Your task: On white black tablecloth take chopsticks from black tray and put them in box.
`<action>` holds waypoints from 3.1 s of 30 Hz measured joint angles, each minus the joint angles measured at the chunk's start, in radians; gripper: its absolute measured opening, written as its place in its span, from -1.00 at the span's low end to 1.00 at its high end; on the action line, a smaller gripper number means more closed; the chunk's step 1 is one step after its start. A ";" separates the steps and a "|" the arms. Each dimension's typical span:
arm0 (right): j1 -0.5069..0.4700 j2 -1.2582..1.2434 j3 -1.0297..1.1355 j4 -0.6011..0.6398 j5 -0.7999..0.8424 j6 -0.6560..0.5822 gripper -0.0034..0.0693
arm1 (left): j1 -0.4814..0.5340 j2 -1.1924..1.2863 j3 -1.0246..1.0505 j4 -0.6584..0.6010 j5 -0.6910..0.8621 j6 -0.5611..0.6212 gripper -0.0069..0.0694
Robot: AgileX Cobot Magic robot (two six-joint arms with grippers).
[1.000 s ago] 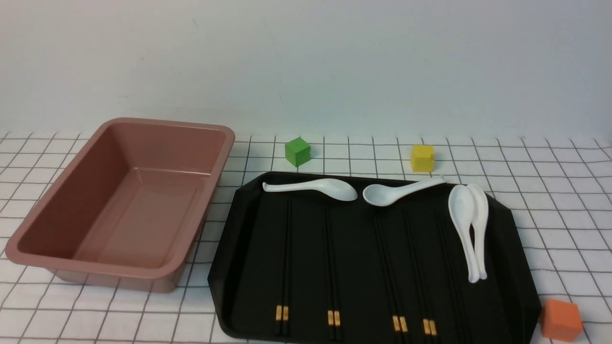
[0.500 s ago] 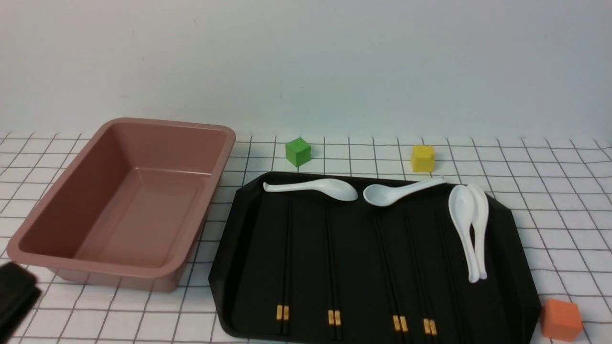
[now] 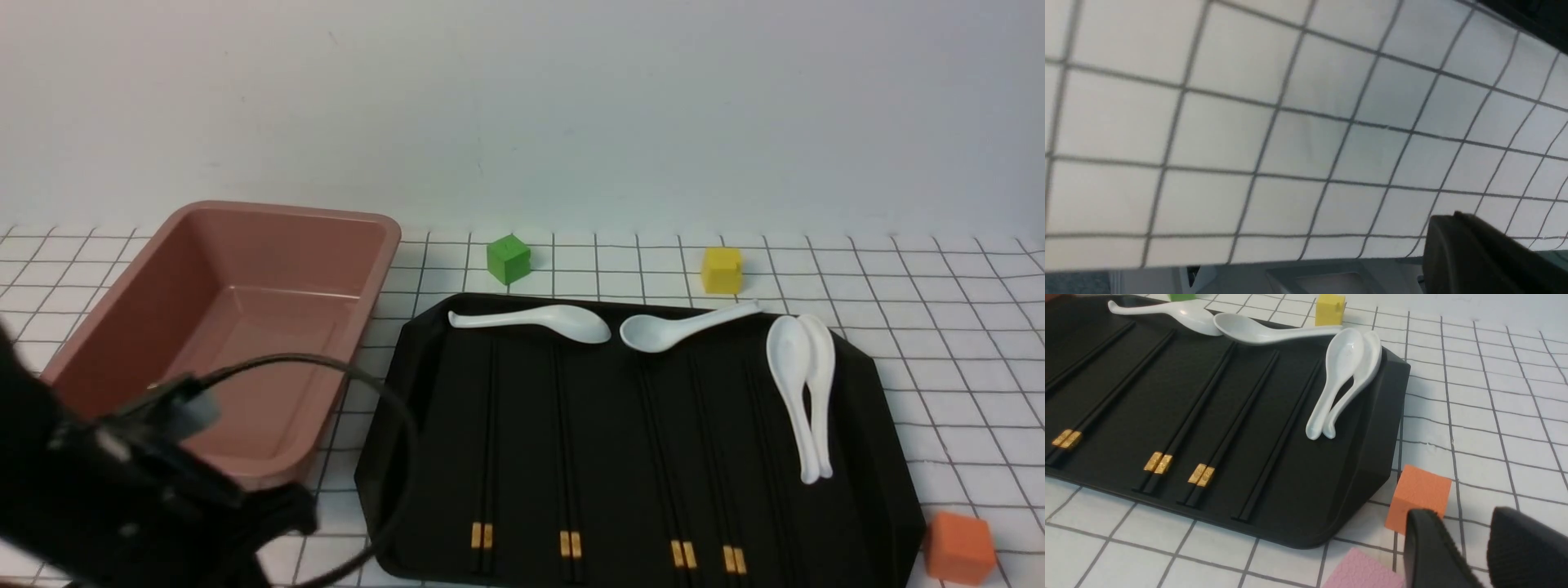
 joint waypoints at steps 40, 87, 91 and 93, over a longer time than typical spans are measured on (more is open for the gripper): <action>0.000 0.000 0.000 0.000 0.000 0.000 -0.25 | -0.360 0.728 -0.610 0.552 -0.151 -0.376 -0.53; 0.000 0.000 0.000 0.000 0.000 0.000 -0.25 | 0.180 0.314 -0.640 0.614 0.093 -0.040 -0.76; 0.000 0.000 0.000 0.000 0.000 0.000 -0.25 | 0.180 0.153 -0.610 0.596 0.095 -0.039 -0.85; 0.000 0.000 0.000 0.000 0.000 0.000 -0.25 | 0.180 -0.018 -0.521 0.547 0.086 -0.039 -0.85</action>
